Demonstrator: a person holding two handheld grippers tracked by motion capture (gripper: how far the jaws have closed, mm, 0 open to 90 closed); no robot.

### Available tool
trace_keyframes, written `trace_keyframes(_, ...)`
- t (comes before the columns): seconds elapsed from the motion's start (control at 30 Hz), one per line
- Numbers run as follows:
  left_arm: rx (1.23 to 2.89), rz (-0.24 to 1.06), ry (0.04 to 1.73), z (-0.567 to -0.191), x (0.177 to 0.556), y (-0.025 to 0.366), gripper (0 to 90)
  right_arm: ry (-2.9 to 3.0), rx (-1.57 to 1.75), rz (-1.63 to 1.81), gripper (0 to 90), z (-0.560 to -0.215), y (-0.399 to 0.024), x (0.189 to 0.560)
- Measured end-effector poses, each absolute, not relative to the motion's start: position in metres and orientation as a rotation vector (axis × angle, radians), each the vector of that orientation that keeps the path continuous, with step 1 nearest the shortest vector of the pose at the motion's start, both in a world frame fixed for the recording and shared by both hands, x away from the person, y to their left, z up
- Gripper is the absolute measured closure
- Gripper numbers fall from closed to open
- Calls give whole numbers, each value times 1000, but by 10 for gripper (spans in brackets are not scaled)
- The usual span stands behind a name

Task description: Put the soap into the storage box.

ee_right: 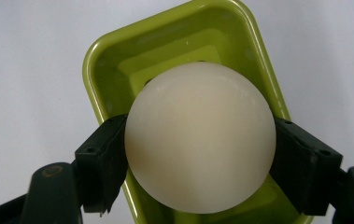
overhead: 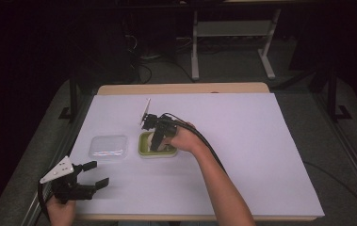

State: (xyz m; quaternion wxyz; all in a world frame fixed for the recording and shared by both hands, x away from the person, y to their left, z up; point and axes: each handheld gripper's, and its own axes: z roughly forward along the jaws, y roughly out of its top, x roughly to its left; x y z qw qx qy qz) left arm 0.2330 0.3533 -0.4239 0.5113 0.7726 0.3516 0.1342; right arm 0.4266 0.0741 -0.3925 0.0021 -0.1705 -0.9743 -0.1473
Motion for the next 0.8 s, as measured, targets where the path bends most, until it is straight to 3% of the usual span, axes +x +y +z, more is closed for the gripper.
trace_keyframes(0.8,1859,323,847,-424,233,353,128,-3060,-531,-457,246,-392,74,426)
